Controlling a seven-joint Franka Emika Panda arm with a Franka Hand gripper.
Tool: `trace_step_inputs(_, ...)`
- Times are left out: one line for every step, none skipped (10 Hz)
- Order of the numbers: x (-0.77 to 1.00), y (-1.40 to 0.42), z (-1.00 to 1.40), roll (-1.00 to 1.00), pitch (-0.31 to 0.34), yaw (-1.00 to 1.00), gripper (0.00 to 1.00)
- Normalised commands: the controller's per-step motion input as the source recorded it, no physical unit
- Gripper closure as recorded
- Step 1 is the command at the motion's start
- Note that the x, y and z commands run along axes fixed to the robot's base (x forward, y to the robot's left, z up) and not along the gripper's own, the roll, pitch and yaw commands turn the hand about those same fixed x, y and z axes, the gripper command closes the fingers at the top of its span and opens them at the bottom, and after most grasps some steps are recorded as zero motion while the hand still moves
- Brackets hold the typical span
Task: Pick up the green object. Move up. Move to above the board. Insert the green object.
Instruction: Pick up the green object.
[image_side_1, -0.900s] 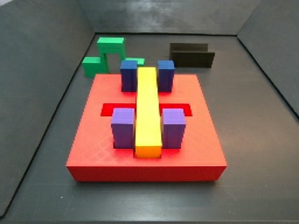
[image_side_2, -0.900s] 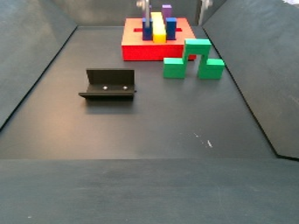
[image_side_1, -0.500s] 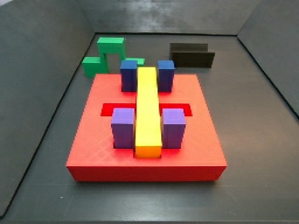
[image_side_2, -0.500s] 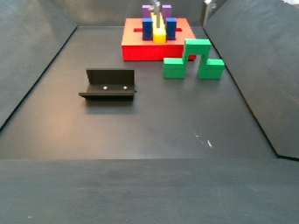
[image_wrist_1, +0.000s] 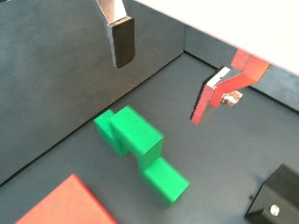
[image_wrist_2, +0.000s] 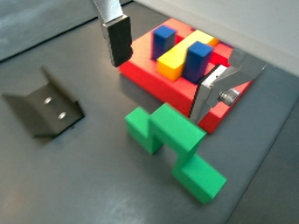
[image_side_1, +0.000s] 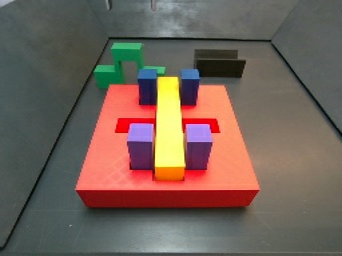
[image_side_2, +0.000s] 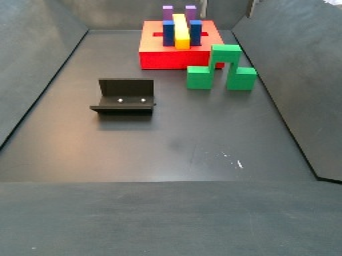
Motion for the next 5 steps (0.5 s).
trace_step_inputs(-0.04, -0.27, -0.27, 0.24, 0.0, -0.3, 0.0)
trace_step_inputs(-0.01, 0.0, -0.4, 0.1, -0.013, -0.13, 0.0)
trace_step_inputs(-0.11, 0.0, -0.51, 0.01, -0.057, 0.0, 0.0)
trace_step_inputs(-0.2, 0.01, -0.48, 0.0, -0.049, 0.09, 0.0)
trace_step_inputs(-0.16, 0.0, -0.48, 0.0, -0.039, 0.2, 0.0)
